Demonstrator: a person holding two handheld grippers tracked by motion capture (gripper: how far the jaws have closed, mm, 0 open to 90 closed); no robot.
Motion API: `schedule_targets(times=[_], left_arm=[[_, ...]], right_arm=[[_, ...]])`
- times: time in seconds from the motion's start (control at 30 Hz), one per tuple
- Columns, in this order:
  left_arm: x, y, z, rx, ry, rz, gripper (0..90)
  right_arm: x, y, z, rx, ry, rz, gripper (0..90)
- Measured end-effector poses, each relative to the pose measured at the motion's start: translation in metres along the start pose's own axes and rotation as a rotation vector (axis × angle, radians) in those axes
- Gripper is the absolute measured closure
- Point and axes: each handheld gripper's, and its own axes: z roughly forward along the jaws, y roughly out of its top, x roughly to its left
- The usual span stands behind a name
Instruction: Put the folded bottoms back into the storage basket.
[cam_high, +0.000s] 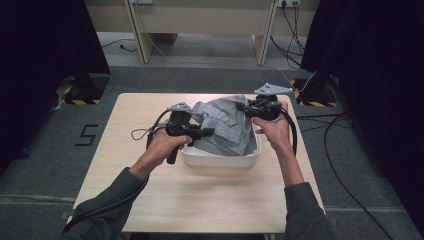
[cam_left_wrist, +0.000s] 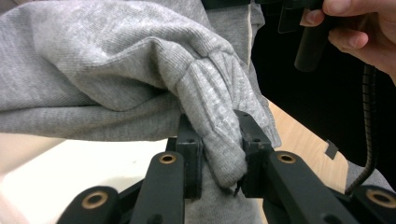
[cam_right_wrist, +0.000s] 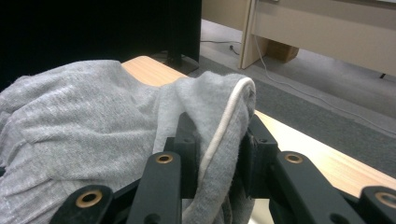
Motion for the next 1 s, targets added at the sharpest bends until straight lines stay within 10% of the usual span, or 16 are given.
schedule_targets(times=[1.0], left_arm=[[0.036,-0.021,0.039,0.093,0.05,-0.083,73.7]], right_arm=[[-0.014,-0.028,0.048,0.132,-0.045,0.058,72.2]])
